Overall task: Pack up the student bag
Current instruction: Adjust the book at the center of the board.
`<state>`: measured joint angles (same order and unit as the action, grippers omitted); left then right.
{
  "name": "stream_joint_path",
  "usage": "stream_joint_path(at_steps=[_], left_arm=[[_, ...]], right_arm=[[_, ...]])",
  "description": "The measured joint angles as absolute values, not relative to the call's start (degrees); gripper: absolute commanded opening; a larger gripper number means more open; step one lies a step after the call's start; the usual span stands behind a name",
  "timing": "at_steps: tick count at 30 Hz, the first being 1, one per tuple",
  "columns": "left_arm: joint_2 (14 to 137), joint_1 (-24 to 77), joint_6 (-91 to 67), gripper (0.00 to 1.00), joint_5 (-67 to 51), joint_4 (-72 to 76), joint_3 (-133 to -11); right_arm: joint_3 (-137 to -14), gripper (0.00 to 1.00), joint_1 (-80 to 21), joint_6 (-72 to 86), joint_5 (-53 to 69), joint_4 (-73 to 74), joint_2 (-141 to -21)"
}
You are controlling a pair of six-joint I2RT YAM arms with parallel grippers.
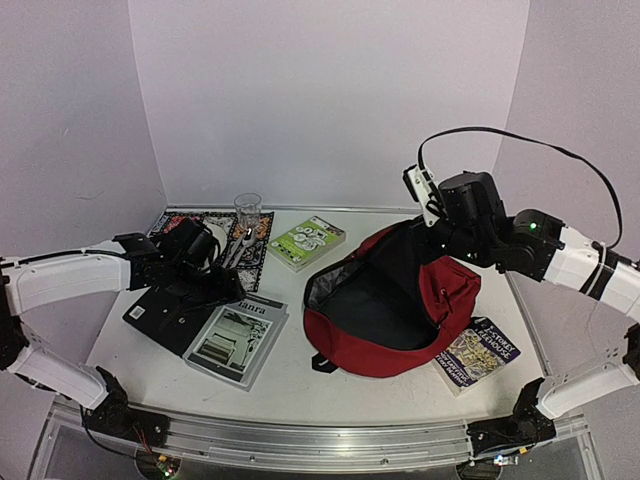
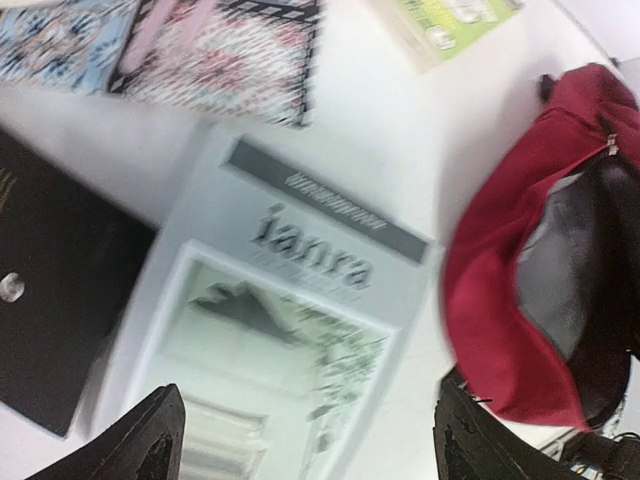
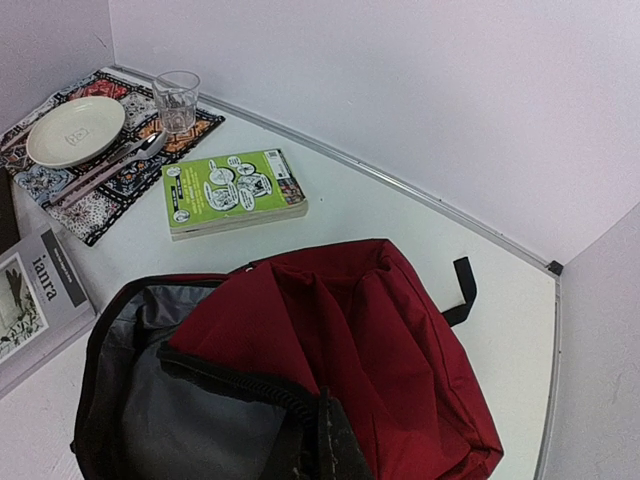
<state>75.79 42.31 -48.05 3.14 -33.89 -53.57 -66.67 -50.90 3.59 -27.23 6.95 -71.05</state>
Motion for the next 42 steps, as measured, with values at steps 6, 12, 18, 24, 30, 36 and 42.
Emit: stream_joint_path(at_steps=[6, 12, 18, 24, 30, 36, 42], left_arm=[[73.49, 40.52, -48.49, 0.91, 4.14, -38.05, -48.88], [73.56, 39.72, -48.47, 0.93, 4.21, -39.53, -45.97], [75.16, 38.65, -48.53, 0.94, 3.45, -40.68, -44.05], [77.82, 38.57, -48.52, 0.93, -3.34, -37.86, -43.36], [79.6, 38.57, -50.53, 0.92, -10.93, -32.01, -39.86], [79.68, 38.57, -53.72, 0.91, -16.57, -25.97, -39.51], [79.13, 38.57, -56.37, 0.91, -17.7, -21.96, -39.09]], right_arm=[[-65.02, 0.0, -50.39, 2.94, -27.53, 6.68, -71.05], [-64.42, 0.0, -50.39, 2.94, -27.51, 6.04, -71.02], [-64.02, 0.0, -50.39, 2.96, -27.46, 5.84, -70.91], [-63.94, 0.0, -50.39, 2.92, -27.44, 5.7, -70.32], [-63.94, 0.0, -50.39, 2.28, -27.46, 5.54, -68.9], [-63.94, 0.0, -50.39, 1.87, -27.33, 5.54, -68.79], [-63.24, 0.08, -50.37, 2.23, -24.52, 5.5, -69.07]])
